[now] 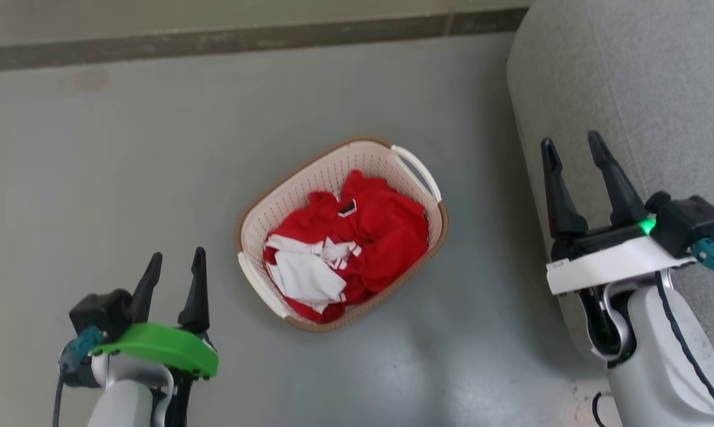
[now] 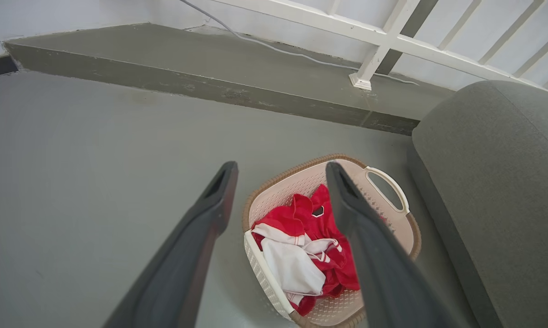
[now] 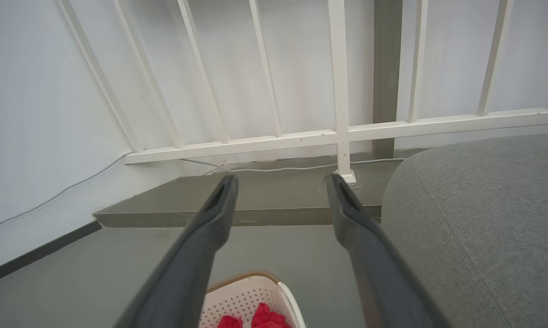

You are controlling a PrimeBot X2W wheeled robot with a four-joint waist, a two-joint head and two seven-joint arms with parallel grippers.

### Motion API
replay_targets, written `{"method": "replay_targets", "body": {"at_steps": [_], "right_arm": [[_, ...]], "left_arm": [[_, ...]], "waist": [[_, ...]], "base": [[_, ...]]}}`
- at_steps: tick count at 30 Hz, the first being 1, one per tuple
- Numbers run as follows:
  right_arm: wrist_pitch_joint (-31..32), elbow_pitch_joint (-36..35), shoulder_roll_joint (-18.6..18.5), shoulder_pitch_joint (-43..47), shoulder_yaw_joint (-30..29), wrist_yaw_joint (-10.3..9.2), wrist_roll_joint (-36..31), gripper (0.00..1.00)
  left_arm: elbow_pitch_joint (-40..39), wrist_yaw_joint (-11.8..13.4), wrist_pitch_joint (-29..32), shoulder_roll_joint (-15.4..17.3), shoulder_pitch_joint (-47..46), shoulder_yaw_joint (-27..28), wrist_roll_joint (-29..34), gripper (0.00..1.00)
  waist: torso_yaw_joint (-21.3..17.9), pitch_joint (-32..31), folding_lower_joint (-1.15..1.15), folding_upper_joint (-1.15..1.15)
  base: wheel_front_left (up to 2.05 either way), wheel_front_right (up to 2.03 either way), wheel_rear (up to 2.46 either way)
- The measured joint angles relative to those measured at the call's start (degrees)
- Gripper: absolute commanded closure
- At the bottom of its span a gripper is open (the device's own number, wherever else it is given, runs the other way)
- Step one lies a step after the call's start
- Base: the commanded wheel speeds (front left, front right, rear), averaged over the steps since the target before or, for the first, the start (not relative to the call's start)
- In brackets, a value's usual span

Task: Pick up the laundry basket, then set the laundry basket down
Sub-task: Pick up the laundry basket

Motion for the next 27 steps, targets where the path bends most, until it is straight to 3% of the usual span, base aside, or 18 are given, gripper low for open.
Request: {"method": "replay_targets", "body": {"at_steps": [10,17,27], "right_arm": [[0.0,-0.57,0.24,-3.11,-0.14,0.12,-0.01,0.0],[0.0,-0.98,0.33,-5.24,-0.41,0.13,-0.01,0.0],[-0.01,-1.1,0.54,-7.63,-0.19,0.15,0.01,0.0]], "left_arm": [[9.37,-0.03,3.65,-0.12,-6.8,-0.07,-6.5,0.0],[15.62,-0.04,6.65,-0.32,-12.8,0.29,-7.78,0.0],[25.2,-0.04,11.45,-0.48,-19.09,3.21,-16.1,0.0]], "waist": [[-1.47,6.19,0.0,0.0],[-2.72,10.24,0.0,0.0],[-4.89,15.48,0.0,0.0]], "base": [[0.0,0.0,0.0],[0.0,0.0,0.0],[0.0,0.0,0.0]]}}
